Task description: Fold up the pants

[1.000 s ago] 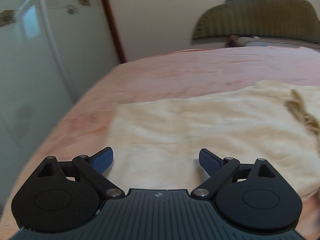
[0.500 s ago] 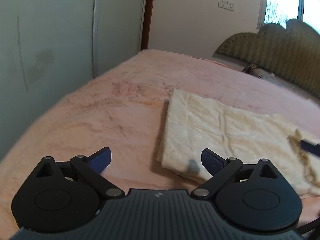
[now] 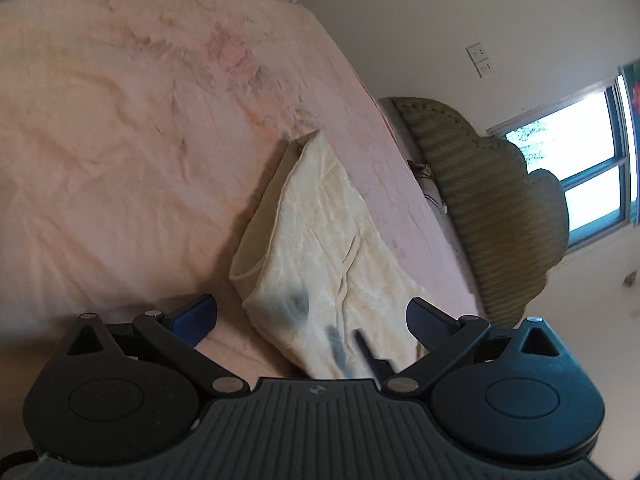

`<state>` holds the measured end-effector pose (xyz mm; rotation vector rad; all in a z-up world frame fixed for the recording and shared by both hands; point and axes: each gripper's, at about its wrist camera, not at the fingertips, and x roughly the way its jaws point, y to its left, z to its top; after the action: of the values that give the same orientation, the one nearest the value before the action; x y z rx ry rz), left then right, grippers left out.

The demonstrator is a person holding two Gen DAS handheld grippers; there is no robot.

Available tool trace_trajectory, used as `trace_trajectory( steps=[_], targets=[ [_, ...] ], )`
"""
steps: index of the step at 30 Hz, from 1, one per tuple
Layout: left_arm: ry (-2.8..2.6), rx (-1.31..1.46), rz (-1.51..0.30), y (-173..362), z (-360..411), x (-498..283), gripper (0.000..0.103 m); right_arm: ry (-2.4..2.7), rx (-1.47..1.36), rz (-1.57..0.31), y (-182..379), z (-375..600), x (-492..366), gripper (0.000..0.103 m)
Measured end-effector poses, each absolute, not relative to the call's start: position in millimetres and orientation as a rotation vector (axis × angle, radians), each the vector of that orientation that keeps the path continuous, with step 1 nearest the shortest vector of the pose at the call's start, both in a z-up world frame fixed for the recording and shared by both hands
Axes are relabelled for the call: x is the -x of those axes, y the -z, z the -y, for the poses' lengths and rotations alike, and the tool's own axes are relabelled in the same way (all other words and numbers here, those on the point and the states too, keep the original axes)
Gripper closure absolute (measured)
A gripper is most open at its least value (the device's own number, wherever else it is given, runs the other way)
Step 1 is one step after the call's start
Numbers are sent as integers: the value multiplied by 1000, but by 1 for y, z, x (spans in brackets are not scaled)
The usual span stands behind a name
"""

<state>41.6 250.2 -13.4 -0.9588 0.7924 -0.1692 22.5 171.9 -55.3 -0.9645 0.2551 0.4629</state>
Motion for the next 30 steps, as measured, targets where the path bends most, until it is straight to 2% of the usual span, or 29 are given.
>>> trace_trajectory(
  steps=[1,4,10,13,15,17,18,19,20,21,23,25,30],
  targets=[
    [177,974,-791,15,-251,-46,1,-476,970,-257,57,-175,-24,72],
    [191,1004,-796,21,-254,-63,1,-504,975,-256,58,-181,-29,82],
    [239,1011,-742,27,-250,-92,1,-553,721,-306,30,-155,-48,83],
    [237,1001,-755,28,-245,-104,5,-603,612,-354,15,-137,-54,83],
    [239,943,-768,25,-237,-109,15,-733,548,-420,5,-126,-54,83],
    [200,878,-781,24,-231,-111,47,-821,429,-435,-10,-110,-53,83],
    [171,858,-788,26,-231,-111,54,-817,376,-436,-16,-102,-56,82],
    [153,852,-790,27,-231,-111,68,-798,327,-437,-21,-94,-62,82],
    [140,855,-791,29,-233,-111,75,-770,295,-440,-21,-88,-68,82],
    [136,862,-788,30,-235,-110,76,-721,279,-456,-18,-85,-77,82],
    [135,861,-784,33,-238,-106,87,-625,300,-522,-5,-80,-96,82],
    [120,834,-772,29,-235,-104,88,-597,342,-589,15,-78,-111,81],
    [111,691,-656,-14,-202,-81,90,-614,211,-548,1,-60,-102,81]
  ],
)
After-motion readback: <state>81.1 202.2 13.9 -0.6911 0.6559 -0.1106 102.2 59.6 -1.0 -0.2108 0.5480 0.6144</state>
